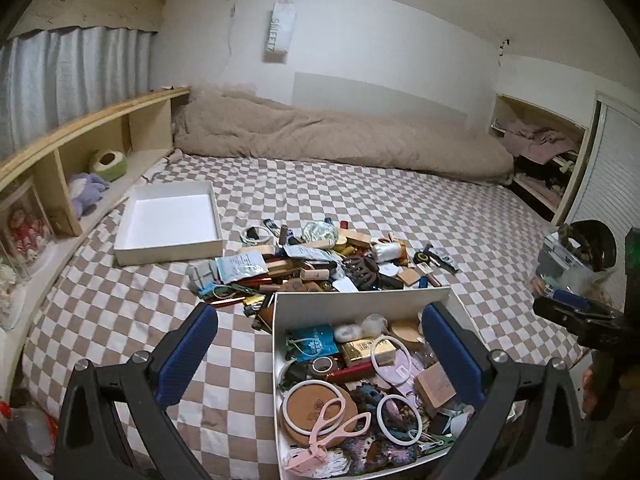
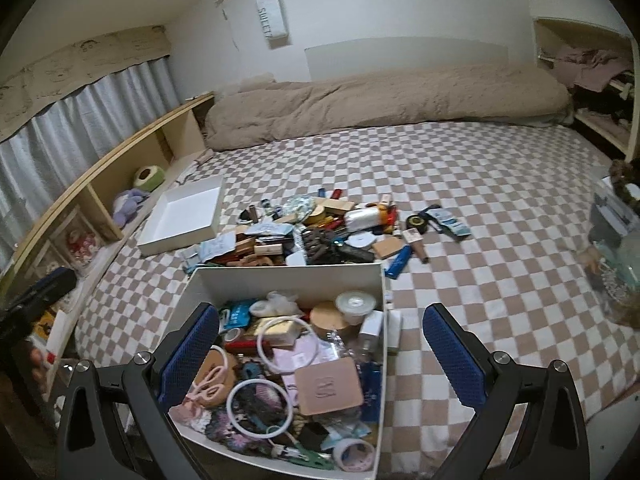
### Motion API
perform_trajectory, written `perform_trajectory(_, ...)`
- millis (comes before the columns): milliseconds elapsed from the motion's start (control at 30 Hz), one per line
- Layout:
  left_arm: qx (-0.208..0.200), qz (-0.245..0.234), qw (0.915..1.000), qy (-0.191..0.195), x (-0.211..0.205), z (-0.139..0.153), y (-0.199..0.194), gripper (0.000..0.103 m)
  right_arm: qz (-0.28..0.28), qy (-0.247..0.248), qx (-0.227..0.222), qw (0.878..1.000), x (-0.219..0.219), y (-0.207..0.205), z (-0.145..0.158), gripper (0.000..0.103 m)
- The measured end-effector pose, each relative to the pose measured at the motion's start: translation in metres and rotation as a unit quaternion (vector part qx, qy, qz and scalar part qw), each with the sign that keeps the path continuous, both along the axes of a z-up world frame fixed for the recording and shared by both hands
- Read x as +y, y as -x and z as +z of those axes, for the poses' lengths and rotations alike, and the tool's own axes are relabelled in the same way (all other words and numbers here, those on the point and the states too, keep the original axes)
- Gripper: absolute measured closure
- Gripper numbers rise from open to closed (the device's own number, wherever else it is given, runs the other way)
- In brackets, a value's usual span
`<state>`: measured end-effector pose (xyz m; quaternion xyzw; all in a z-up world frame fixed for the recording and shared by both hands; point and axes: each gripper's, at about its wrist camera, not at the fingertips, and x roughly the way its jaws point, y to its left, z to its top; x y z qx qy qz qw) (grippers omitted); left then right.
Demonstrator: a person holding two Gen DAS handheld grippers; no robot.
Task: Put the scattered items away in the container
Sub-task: 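Lift both tools out of the box and move back toward the pile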
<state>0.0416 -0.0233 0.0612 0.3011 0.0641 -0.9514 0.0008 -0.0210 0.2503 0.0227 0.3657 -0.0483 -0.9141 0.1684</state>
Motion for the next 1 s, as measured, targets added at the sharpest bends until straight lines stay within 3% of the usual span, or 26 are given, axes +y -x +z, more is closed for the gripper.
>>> perform_trajectory(300,0.002,-0.009,0.9997,0.025,0.002,0.024,-0.009,0.0,-0.047,-0.026,0.007,0.999,0.013,-0.007,0.009,0.002)
perform_trajectory(467,0.002,-0.01,0.9999,0.012,-0.007,0.025,-0.001,0.0,-0.059,-0.021,0.003,0.998,0.028,-0.003,0.01,0.001)
perform_trajectory(767,0.011,0.008,0.9999,-0.004,-0.04,0.01,0.033,0.0,-0.065,-0.018,0.001,0.998,0.048,0.035,0.009,0.001)
perform_trajectory(1000,0.001,0.032,0.9992,-0.024,-0.078,-0.015,0.071,0.0,-0.068,-0.006,-0.022,0.997,0.053,0.079,-0.015,0.001)
